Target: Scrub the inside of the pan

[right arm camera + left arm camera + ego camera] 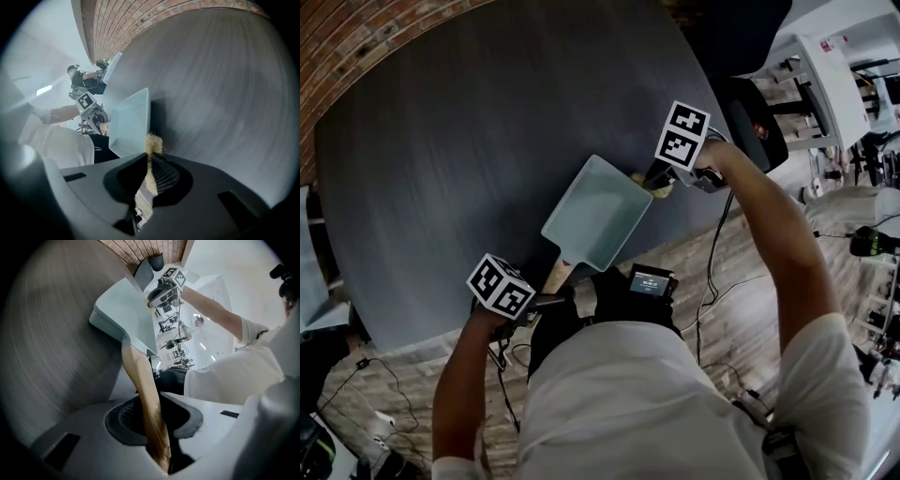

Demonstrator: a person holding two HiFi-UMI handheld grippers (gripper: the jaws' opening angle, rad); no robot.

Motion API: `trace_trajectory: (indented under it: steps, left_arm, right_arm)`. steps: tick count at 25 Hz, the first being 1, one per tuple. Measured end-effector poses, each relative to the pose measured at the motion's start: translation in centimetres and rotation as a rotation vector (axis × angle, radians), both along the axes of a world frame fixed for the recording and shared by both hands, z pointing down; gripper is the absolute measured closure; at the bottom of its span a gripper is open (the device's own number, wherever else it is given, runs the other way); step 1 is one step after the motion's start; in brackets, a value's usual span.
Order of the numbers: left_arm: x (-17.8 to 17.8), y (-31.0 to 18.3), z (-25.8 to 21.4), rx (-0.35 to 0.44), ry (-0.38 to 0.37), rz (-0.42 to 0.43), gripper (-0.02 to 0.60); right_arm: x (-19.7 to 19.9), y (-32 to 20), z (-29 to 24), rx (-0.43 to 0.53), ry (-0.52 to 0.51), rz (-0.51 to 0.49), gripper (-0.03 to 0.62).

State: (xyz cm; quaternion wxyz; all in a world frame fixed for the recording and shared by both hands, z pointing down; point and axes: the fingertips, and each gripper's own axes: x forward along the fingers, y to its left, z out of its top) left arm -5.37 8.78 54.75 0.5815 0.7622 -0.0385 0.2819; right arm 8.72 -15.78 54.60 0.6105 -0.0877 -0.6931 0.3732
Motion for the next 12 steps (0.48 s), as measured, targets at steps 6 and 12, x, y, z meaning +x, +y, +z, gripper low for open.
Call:
trace_trajectory:
  steps: [6,12]
  left_arm:
    - [0.0,0.1,0.3,0.025,-0.021,0.043,0.482]
    - [0.3,0.2,0.4,0.039,-0.017,0.058,0.476]
  right_arm:
    - [-1.6,-0.6,0.1,0.008,-0.037,0.052,0.559]
    - [-2.3,-1.1,0.5,0.037,-0.048,0.066,0.559]
